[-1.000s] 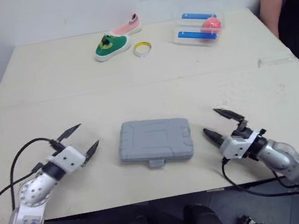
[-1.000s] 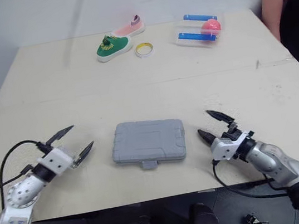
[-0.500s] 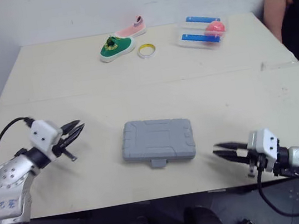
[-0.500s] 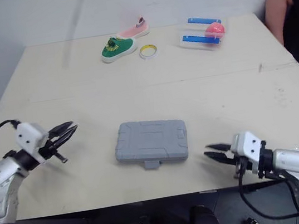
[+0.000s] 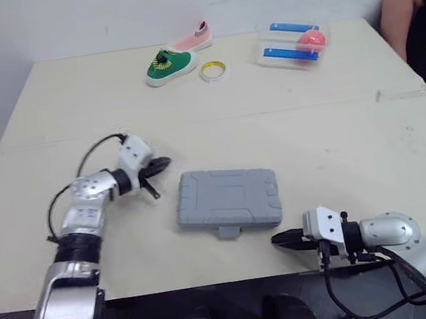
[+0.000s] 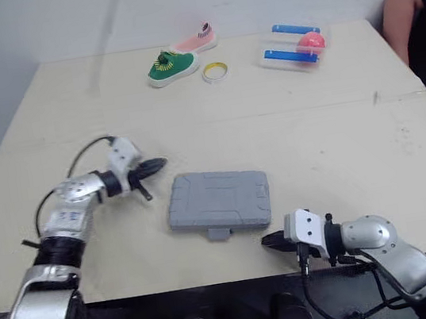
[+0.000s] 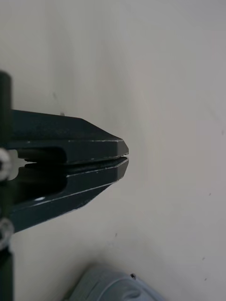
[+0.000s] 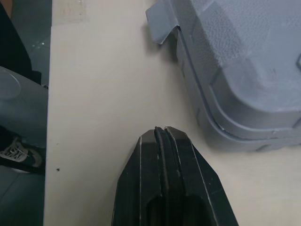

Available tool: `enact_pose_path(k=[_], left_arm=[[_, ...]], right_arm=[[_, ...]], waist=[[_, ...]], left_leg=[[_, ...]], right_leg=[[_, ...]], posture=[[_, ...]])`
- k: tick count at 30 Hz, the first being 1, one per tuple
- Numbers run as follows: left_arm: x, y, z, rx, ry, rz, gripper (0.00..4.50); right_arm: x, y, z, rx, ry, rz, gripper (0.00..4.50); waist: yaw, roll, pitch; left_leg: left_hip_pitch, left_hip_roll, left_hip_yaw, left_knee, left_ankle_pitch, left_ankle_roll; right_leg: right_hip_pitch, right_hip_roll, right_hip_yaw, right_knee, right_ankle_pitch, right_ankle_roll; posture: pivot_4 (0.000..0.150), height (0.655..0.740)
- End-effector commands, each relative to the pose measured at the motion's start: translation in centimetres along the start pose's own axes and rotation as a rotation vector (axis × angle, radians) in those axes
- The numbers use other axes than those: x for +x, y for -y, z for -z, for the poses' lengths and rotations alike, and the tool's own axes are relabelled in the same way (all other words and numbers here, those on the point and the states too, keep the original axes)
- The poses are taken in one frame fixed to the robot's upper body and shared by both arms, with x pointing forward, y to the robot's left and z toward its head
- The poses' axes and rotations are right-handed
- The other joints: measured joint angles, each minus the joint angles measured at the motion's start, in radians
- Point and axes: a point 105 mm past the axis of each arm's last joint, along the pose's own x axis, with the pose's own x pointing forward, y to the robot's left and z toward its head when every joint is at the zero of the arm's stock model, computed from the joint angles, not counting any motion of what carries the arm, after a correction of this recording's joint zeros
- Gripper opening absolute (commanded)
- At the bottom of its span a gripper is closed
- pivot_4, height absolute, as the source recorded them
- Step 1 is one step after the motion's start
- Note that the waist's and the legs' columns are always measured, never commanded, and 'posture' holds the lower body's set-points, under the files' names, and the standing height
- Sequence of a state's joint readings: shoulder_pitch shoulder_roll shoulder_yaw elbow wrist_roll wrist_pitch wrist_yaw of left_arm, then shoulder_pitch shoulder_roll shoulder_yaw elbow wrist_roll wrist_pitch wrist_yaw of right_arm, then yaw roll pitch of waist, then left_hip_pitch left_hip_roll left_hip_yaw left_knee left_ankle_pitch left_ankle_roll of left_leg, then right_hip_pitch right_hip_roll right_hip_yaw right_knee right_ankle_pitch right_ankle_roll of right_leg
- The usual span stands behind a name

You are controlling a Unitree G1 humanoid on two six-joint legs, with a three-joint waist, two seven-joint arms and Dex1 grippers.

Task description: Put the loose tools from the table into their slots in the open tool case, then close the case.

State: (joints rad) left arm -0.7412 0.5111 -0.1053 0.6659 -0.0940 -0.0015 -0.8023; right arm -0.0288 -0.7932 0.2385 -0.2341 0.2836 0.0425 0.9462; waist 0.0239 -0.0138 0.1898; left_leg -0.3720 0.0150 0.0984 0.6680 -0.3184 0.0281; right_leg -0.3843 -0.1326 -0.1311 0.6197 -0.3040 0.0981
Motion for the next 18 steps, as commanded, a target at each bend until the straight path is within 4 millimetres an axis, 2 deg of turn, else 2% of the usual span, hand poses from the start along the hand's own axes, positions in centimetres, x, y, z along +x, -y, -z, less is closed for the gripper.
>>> enact_pose_path(k=[1,8,13,18], left_arm=[[1.1,0.4,-0.3,0.058,0.009,0.047,0.0],[2.2,1.5,-0.5,0.094,0.019,0.154,0.0],[1.5,2.8,-0.7,0.121,0.049,0.289,0.0],[-0.6,4.2,-0.8,0.116,0.107,0.381,0.0]], right_arm=[[0.3,0.2,0.8,0.001,-0.037,0.02,0.04],[0.4,1.4,1.5,0.01,-0.068,0.089,0.04],[0.3,2.5,1.8,0.021,-0.086,0.14,0.04],[0.1,4.7,1.9,-0.023,-0.118,0.159,0.04]], waist=[[-0.002,-0.003,0.0],[-0.005,-0.005,-0.001],[-0.007,-0.005,-0.001],[-0.021,-0.005,-0.001]], left_leg=[[0.0,0.001,0.0,0.0,0.0,0.0],[0.001,0.001,0.0,0.0,0.001,-0.001],[0.001,0.001,0.0,0.0,0.001,-0.001],[0.001,0.001,-0.001,0.001,0.001,-0.001]], right_leg=[[0.0,0.0,0.0,0.0,0.0,0.0],[0.0,0.0,0.0,0.0,0.0,0.0],[0.0,-0.001,0.0,0.001,0.0,0.0],[0.0,-0.002,0.0,0.001,0.0,0.0]], posture=[[0.15,0.74],[0.15,0.74],[0.15,0.74],[0.15,0.74]])
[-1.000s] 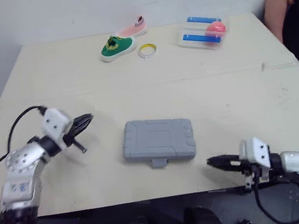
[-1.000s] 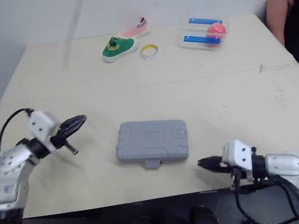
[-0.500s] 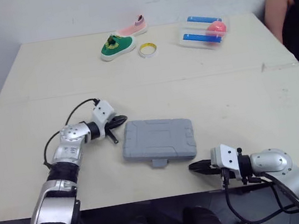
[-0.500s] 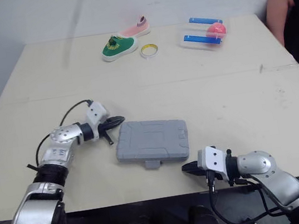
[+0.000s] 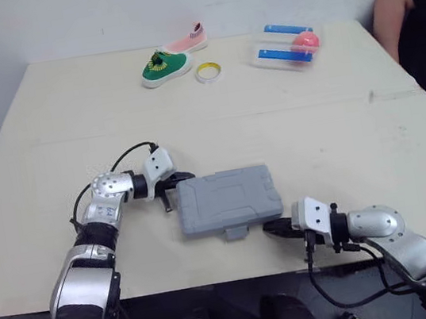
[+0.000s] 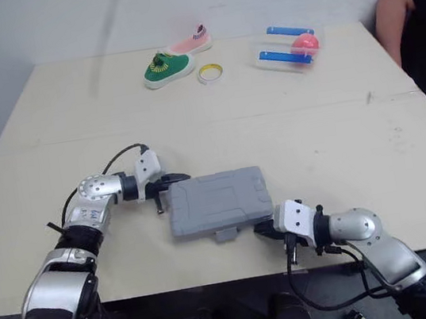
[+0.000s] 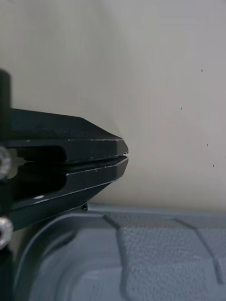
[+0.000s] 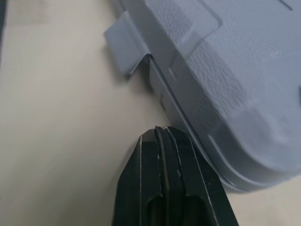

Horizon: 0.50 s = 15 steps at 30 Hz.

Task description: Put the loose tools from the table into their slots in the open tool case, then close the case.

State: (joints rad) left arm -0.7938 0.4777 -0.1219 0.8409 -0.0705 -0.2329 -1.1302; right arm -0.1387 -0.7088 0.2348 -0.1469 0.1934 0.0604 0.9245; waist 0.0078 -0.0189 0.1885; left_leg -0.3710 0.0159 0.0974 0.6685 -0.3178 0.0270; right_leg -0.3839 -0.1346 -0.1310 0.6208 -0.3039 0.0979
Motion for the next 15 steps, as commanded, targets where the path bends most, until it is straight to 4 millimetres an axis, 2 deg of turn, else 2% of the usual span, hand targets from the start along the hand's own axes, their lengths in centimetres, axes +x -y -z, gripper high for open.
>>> enact_pose_path(k=[1,6,9,12,15], left_arm=[[-0.9,1.4,-1.0,0.021,0.059,0.054,0.0],[-1.8,4.2,-0.5,-0.002,0.045,0.074,0.0],[-1.9,5.5,-0.3,-0.045,0.057,0.026,0.0],[-2.1,5.8,-0.2,-0.081,0.059,-0.047,0.0],[-2.7,5.2,-0.3,-0.102,0.069,-0.166,0.0]], right_arm=[[-0.7,2.3,2.1,0.009,-0.103,0.078,0.04],[0.3,4.1,1.8,-0.052,-0.106,0.075,0.04],[1.1,5.3,1.4,-0.063,-0.092,0.087,0.04],[1.4,6.0,1.3,-0.074,-0.091,0.098,0.04],[1.0,6.5,1.4,-0.063,-0.092,0.108,0.04]], waist=[[-0.007,0.0,0.0],[-0.011,0.0,0.0],[-0.012,0.0,0.0],[-0.012,0.0,0.0],[-0.012,0.0,0.0]], left_leg=[[0.0,0.0,-0.001,0.0,0.0,0.0],[0.0,0.0,-0.002,0.0,0.0,0.0],[0.001,0.0,-0.002,0.0,0.0,0.0],[0.001,0.0,-0.004,0.0,0.0,0.0],[0.001,0.0,-0.004,0.0,0.0,0.0]], right_leg=[[0.0,-0.001,0.0,0.0,0.0,0.0],[0.001,-0.006,0.0,0.0,0.0,0.0],[0.002,-0.006,0.001,0.0,0.0,0.0],[0.003,-0.007,0.004,-0.001,0.0,0.0],[0.003,-0.007,0.005,-0.001,0.0,0.0]], posture=[[0.15,0.74],[0.15,0.74],[0.15,0.74],[0.15,0.74],[0.15,0.74]])
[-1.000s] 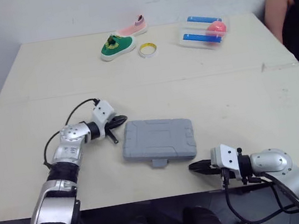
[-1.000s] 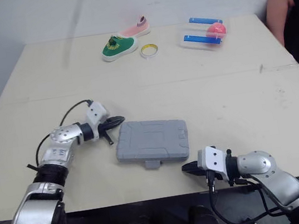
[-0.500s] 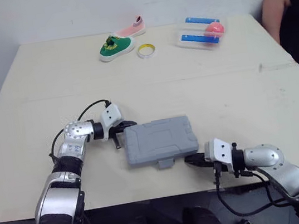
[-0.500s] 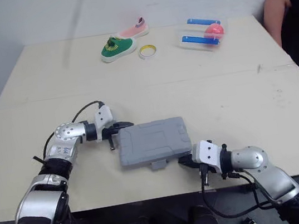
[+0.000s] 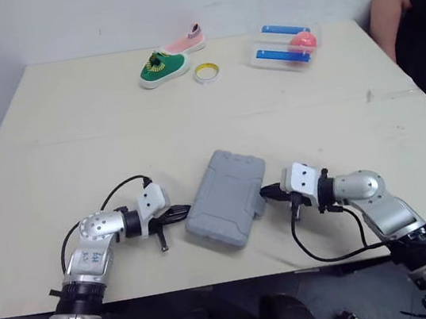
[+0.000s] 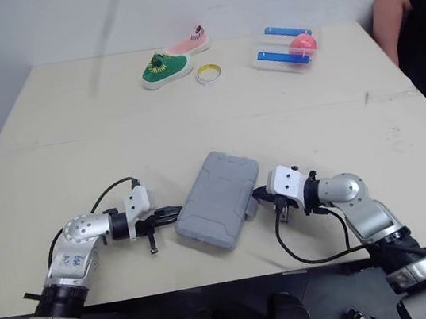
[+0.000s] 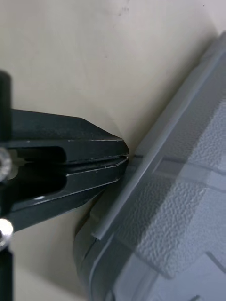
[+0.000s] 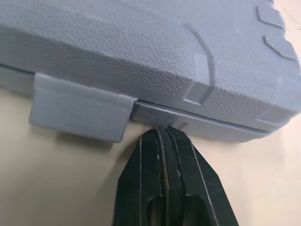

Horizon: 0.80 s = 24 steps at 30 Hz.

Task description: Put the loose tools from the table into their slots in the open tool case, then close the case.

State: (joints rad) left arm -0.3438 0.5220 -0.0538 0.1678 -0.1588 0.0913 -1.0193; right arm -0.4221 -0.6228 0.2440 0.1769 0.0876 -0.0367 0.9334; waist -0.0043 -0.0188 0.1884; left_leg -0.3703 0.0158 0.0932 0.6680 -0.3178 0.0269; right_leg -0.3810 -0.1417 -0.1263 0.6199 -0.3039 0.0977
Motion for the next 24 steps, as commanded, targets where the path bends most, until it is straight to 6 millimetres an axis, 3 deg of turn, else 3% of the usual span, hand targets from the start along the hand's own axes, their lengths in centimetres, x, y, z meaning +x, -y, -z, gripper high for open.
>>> enact_pose_path(k=[1,6,10,14,21,24], left_arm=[[-0.9,-1.2,-1.5,0.021,0.048,-0.133,0.0],[-2.9,-2.2,-3.1,0.034,0.096,-0.216,0.0],[-2.5,-1.7,-6.1,0.08,0.177,-0.153,0.0],[0.6,-0.3,-9.4,0.148,0.221,-0.011,0.0],[6.5,1.2,-11.4,0.201,0.195,0.125,0.0],[8.7,2.4,-11.0,0.216,0.126,0.183,0.0]], right_arm=[[-0.8,0.2,1.8,0.035,-0.07,0.017,0.04],[-3.1,0.7,2.1,0.042,-0.063,0.087,0.04],[-4.7,0.9,1.5,0.039,-0.025,0.142,0.04],[-6.4,0.2,0.5,0.058,0.031,0.151,0.04],[-6.0,-2.7,-2.7,0.104,0.188,0.003,0.04],[-5.6,-3.2,-2.3,0.117,0.138,-0.02,0.04]], waist=[[0.001,0.0,0.0],[0.009,0.0,0.0],[0.017,0.0,0.0],[0.031,0.002,0.001],[0.024,0.003,0.002],[0.025,0.003,0.002]], left_leg=[[0.0,0.0,0.0,0.0,0.0,0.0],[-0.001,-0.001,-0.001,-0.001,0.0,0.0],[-0.001,-0.002,-0.001,-0.001,-0.001,0.001],[-0.001,-0.002,-0.003,-0.001,-0.001,0.001],[0.0,0.0,0.0,-0.002,0.0,0.0],[0.0,0.0,0.0,-0.002,0.0,-0.001]], right_leg=[[0.0,0.0,0.0,0.0,0.0,0.0],[0.0,-0.002,-0.001,-0.001,0.0,0.0],[0.002,-0.003,-0.002,-0.004,0.0,0.0],[0.003,-0.003,-0.004,-0.008,0.0,0.0],[0.003,0.009,-0.006,-0.006,0.001,0.001],[0.003,0.01,-0.006,-0.006,0.001,0.001]], posture=[[0.15,0.74],[0.15,0.74],[0.15,0.74],[0.15,0.74],[0.15,0.74],[0.15,0.74]])
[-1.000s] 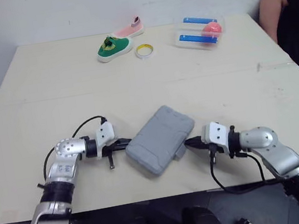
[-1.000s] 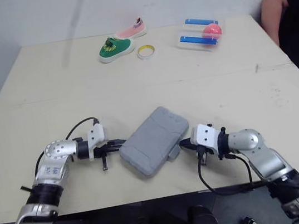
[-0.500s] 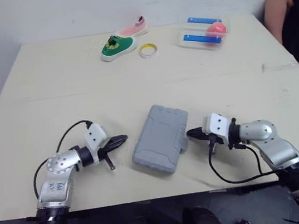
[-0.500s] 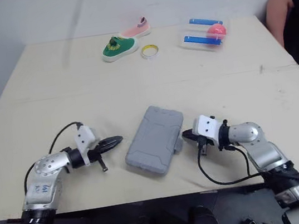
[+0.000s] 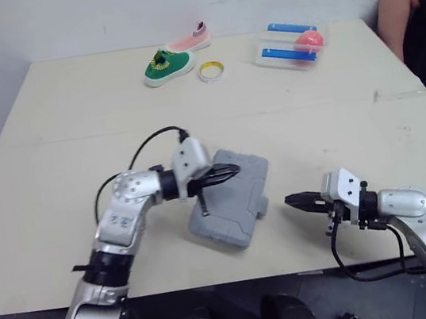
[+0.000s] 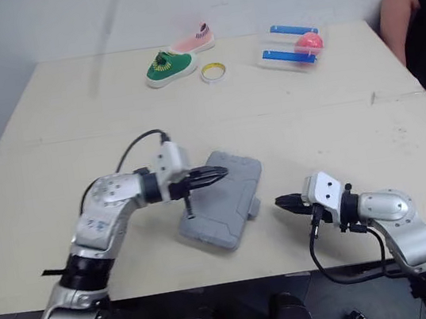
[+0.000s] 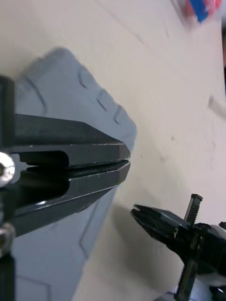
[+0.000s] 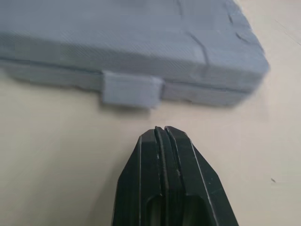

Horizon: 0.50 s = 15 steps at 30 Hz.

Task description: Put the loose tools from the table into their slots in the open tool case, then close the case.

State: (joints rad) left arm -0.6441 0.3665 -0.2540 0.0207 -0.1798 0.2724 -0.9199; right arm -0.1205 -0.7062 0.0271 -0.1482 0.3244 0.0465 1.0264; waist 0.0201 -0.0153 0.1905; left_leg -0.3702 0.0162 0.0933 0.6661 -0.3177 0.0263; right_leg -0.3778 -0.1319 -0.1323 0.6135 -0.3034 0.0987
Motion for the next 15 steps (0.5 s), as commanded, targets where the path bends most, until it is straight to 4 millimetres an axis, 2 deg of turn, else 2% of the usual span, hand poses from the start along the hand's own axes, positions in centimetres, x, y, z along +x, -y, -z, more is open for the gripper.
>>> enact_pose_path(k=[1,4,6,10,15], left_arm=[[1.9,1.2,0.6,0.012,-0.077,0.062,0.0],[2.2,1.7,2.8,-0.016,-0.197,0.073,0.0],[2.1,1.9,3.6,-0.041,-0.237,0.072,0.0],[1.7,3.5,5.9,-0.102,-0.343,0.127,0.0],[1.8,3.6,6.4,-0.113,-0.353,0.115,0.0]], right_arm=[[0.1,-0.4,-0.4,-0.017,-0.027,-0.028,0.04],[0.5,-0.5,-0.3,-0.021,-0.031,-0.021,0.04],[0.7,-0.6,-0.3,-0.025,-0.033,-0.022,0.04],[1.8,-0.9,0.3,-0.021,-0.04,-0.018,0.04],[2.8,-1.0,1.1,-0.027,-0.059,-0.005,0.04]], waist=[[0.003,0.0,0.0],[0.003,0.0,0.0],[0.004,0.0,0.0],[0.003,0.0,0.0],[0.004,0.001,-0.001]], left_leg=[[0.0,0.0,0.0,0.0,0.0,0.0],[0.0,-0.001,0.0,0.0,0.0,0.001],[-0.001,0.0,-0.001,0.0,0.0,0.001],[0.0,0.0,-0.001,0.0,0.0,0.0],[0.001,0.0,-0.001,0.001,0.0,0.0]], right_leg=[[0.0,0.0,0.0,0.0,0.0,0.0],[0.0,-0.001,0.001,-0.001,0.0,0.0],[0.0,-0.001,0.002,-0.002,0.0,0.0],[0.0,-0.003,0.004,-0.003,0.0,0.0],[0.001,-0.004,0.005,-0.003,0.0,0.0]], posture=[[0.15,0.74],[0.15,0.74],[0.15,0.74],[0.15,0.74],[0.15,0.74]])
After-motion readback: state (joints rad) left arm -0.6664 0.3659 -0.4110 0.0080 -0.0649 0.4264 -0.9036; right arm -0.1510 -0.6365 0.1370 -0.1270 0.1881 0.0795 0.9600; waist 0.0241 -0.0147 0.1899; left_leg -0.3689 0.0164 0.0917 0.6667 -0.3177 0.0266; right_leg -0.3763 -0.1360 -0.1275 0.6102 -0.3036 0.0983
